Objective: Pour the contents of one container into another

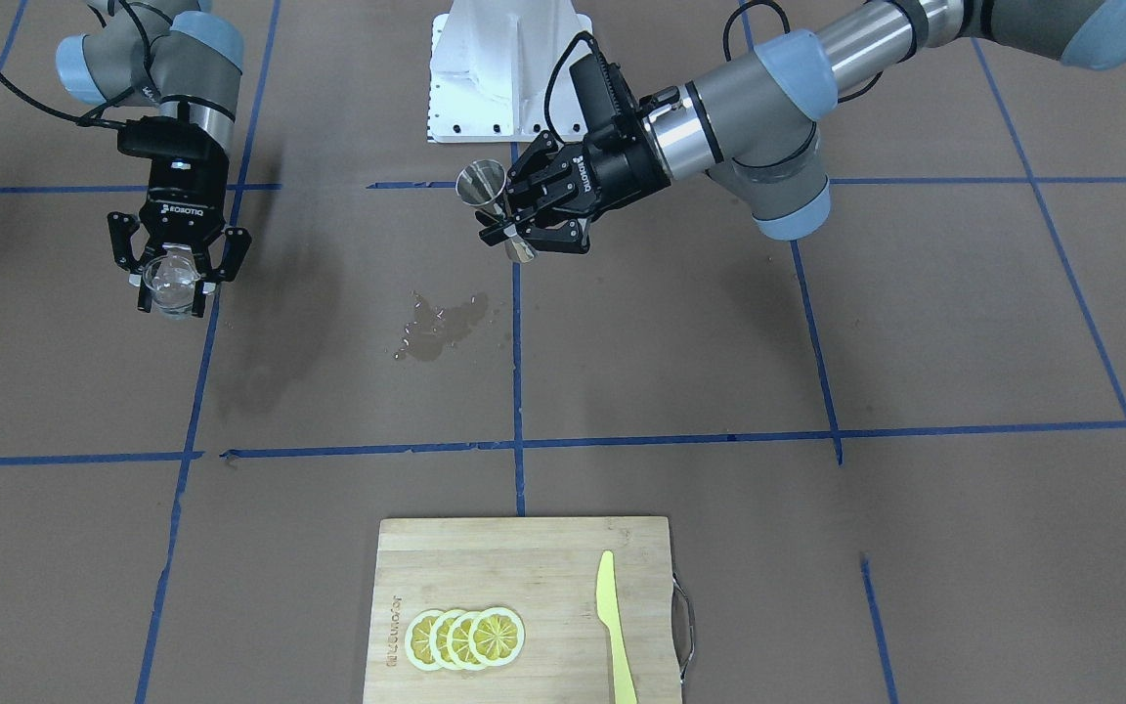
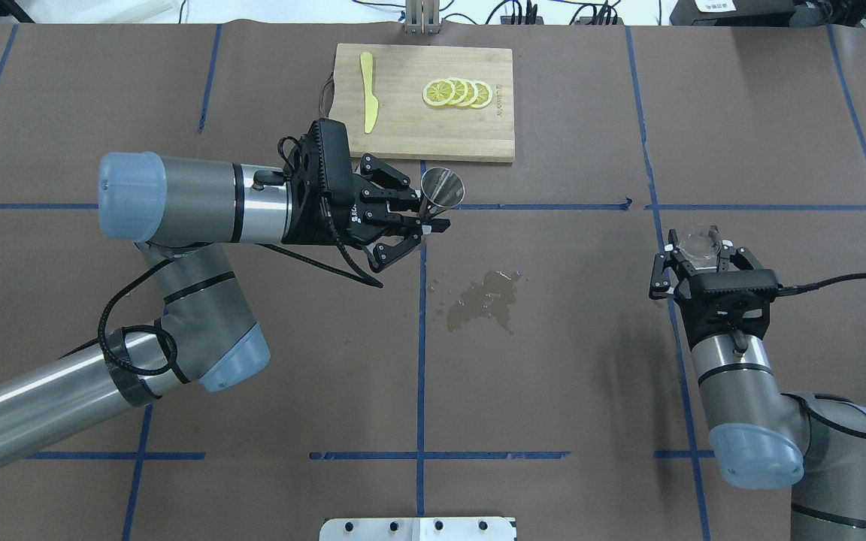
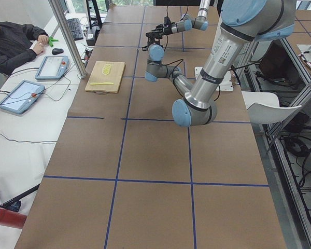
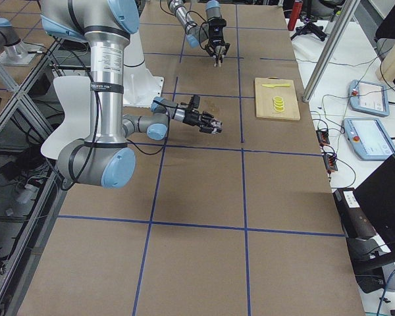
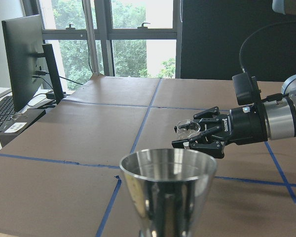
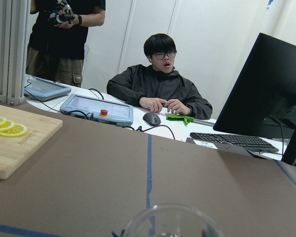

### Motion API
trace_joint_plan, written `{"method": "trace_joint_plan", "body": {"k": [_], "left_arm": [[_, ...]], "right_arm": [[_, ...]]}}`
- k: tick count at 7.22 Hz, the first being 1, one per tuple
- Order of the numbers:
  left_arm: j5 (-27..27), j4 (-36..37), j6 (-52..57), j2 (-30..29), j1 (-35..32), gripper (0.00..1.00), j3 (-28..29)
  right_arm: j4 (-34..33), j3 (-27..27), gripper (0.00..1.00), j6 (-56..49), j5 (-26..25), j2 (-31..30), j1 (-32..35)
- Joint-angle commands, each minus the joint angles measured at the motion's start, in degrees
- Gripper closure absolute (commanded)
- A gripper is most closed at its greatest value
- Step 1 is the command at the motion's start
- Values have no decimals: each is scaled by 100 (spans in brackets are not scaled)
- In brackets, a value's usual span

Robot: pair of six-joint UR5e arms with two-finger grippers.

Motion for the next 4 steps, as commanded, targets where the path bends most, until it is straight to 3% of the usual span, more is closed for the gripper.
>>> {"method": "trace_joint_plan", "body": {"k": [1,4], "left_arm": [[4,-2,24,15,0,100,-3],[223,-81,59,103,17,100,23]], "right_arm": [[-3,188,100,-445,678,424,289],[-29,854,100,-1604,1075,882,351]]}}
